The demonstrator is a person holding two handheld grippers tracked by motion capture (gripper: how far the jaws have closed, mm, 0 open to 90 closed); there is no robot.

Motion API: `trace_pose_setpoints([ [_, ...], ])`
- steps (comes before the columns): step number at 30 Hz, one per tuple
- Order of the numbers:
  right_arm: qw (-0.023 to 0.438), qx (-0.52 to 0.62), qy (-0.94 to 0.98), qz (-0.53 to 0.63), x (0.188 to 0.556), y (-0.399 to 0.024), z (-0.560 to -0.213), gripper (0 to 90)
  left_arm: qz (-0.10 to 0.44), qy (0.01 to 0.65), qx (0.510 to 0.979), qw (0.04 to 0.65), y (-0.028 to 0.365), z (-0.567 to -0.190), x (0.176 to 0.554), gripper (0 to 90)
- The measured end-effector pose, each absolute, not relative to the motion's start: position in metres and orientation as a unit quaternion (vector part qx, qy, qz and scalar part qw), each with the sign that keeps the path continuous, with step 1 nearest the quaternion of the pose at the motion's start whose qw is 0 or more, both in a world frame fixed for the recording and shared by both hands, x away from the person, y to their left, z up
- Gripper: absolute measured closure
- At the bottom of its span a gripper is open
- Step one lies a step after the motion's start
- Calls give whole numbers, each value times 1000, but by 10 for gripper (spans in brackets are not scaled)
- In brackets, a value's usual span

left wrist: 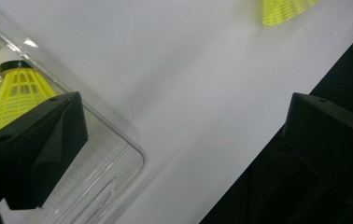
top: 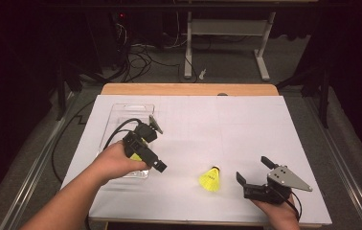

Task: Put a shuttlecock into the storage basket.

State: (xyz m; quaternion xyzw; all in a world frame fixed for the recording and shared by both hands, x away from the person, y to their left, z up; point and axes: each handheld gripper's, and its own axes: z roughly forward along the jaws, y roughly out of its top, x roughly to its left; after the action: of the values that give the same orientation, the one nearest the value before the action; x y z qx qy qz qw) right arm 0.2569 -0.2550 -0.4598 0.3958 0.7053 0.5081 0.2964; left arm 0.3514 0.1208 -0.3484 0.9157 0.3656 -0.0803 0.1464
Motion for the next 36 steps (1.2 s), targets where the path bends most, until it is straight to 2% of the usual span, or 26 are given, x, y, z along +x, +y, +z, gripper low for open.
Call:
trace_pose_setpoints([
  [23, 299, 392, 703, 513, 256, -255, -458, 2, -93, 320, 931, 149, 73, -351, 341, 13],
  [36, 297, 391, 704, 514, 256, -255, -458, 2, -98, 314, 931, 158, 66, -358, 339, 29],
])
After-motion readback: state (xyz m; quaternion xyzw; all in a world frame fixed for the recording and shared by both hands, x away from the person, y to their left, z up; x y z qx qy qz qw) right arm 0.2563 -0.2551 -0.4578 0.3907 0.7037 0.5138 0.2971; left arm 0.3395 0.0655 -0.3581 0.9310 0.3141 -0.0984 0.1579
